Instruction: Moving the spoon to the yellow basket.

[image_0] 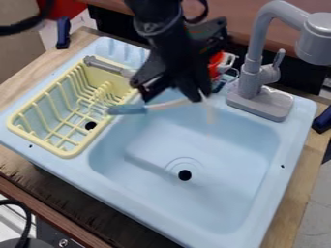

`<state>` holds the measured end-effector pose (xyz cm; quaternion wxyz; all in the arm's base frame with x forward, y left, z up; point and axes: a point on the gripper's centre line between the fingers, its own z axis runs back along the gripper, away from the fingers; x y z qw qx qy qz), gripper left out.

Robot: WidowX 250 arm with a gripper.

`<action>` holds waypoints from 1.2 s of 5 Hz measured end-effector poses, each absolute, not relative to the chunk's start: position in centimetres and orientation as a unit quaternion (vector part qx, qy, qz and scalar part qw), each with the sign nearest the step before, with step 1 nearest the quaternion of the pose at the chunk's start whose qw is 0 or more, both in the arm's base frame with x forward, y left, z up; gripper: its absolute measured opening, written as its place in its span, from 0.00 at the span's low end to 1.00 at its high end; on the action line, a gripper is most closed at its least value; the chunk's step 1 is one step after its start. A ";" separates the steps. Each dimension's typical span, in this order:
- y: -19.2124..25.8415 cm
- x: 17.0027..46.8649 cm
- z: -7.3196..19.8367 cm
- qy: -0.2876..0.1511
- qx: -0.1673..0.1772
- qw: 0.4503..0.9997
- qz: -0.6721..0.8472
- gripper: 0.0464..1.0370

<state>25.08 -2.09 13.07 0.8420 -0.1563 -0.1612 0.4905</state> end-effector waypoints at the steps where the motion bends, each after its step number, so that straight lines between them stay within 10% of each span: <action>1: 0.9 25.1 12.9 -0.184 -0.117 0.834 0.507 0.01; 6: 13.4 25.6 11.5 -0.275 -0.004 0.854 0.442 0.01</action>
